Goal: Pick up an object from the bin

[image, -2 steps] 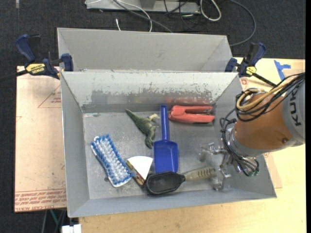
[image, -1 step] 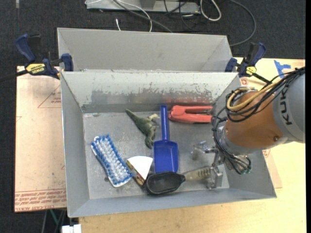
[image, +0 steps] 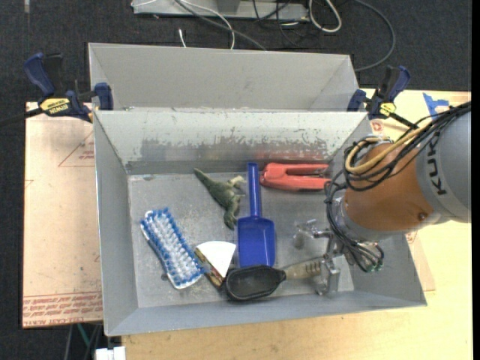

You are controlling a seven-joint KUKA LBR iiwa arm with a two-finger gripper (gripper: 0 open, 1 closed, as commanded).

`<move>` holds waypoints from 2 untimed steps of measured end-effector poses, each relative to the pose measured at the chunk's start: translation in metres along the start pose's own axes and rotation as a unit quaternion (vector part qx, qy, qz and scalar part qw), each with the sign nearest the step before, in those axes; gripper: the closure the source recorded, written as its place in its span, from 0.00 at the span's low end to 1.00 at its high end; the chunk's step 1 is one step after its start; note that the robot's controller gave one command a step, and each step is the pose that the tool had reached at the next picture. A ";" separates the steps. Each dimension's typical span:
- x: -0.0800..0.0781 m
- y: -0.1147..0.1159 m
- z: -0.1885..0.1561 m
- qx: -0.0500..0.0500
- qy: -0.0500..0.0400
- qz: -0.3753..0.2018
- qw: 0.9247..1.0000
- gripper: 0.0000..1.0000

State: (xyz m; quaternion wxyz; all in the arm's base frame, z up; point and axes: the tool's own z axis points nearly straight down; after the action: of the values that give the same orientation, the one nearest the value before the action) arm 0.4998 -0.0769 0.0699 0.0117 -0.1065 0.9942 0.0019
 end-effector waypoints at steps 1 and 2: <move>-0.008 0.010 0.000 -0.001 -0.002 -0.014 1.000 0.00; -0.005 0.009 -0.016 -0.001 -0.002 0.004 1.000 0.00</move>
Offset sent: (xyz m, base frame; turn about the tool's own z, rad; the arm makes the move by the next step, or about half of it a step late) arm 0.0016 0.0083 0.0159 0.0101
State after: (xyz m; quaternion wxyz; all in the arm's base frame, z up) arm 0.5023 -0.0674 0.0857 0.0134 -0.1023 0.9947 0.0027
